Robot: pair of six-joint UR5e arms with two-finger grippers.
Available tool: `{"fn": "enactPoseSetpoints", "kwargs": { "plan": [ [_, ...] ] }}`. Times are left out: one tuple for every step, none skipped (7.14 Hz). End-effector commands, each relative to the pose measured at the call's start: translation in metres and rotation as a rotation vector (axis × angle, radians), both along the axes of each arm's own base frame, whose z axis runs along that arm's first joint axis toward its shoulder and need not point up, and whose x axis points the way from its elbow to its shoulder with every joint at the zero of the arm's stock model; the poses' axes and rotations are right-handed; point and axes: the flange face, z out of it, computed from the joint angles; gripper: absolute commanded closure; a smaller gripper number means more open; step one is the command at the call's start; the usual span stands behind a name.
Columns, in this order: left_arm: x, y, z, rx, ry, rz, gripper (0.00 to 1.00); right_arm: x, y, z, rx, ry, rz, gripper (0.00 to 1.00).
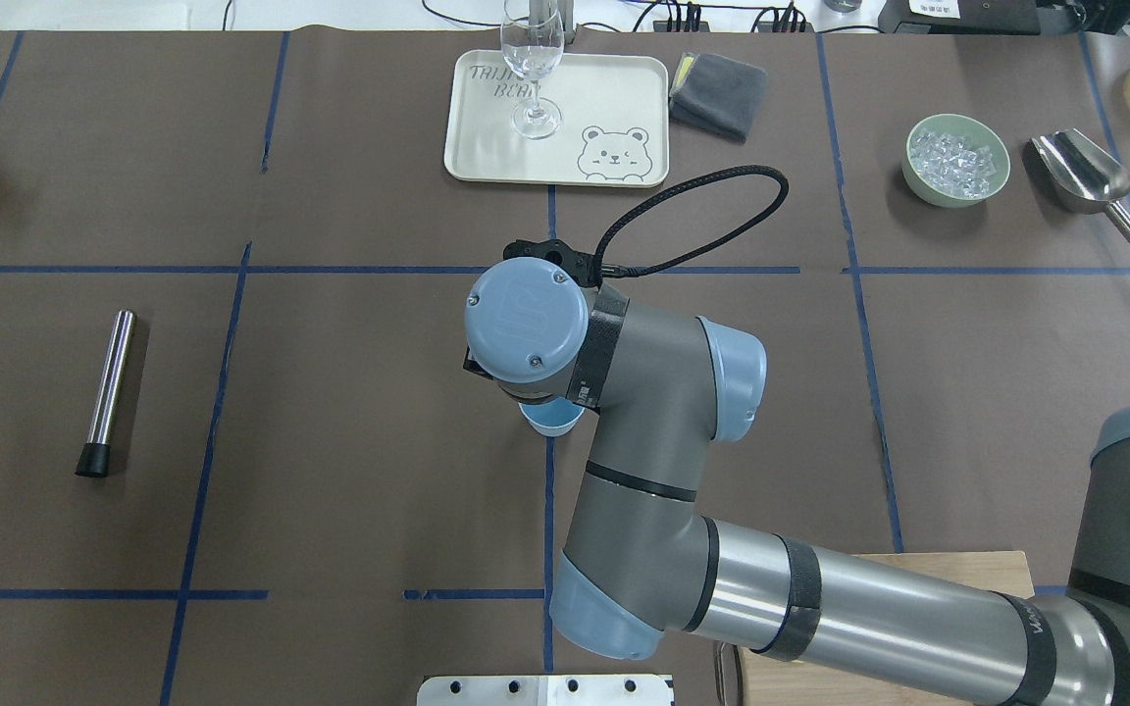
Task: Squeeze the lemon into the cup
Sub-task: 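Carry the lemon slice over the blue cup with the right gripper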
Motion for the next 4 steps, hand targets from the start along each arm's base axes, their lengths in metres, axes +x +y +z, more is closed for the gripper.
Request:
{"fn": "enactPoseSetpoints", "kwargs": {
  "plan": [
    [0.0007, -0.0007, -0.0014, 0.002, 0.0, 0.001, 0.0, 0.0046, 0.0044, 0.001, -0.022, 0.02, -0.013, 0.58],
    [0.0007, 0.0, -0.0007, 0.001, 0.0, 0.001, 0.0, 0.0052, 0.0035, 0.0021, -0.022, 0.021, -0.011, 0.58],
    [0.0, 0.0001, -0.003, 0.005, 0.0, 0.0, 0.0, 0.0037, 0.0039, 0.0043, -0.023, 0.026, -0.012, 0.54],
    [0.0, 0.0001, -0.0022, 0.004, 0.0, 0.0, 0.0, 0.0044, 0.0027, 0.0042, -0.021, 0.025, -0.008, 0.44]
  ]
}}
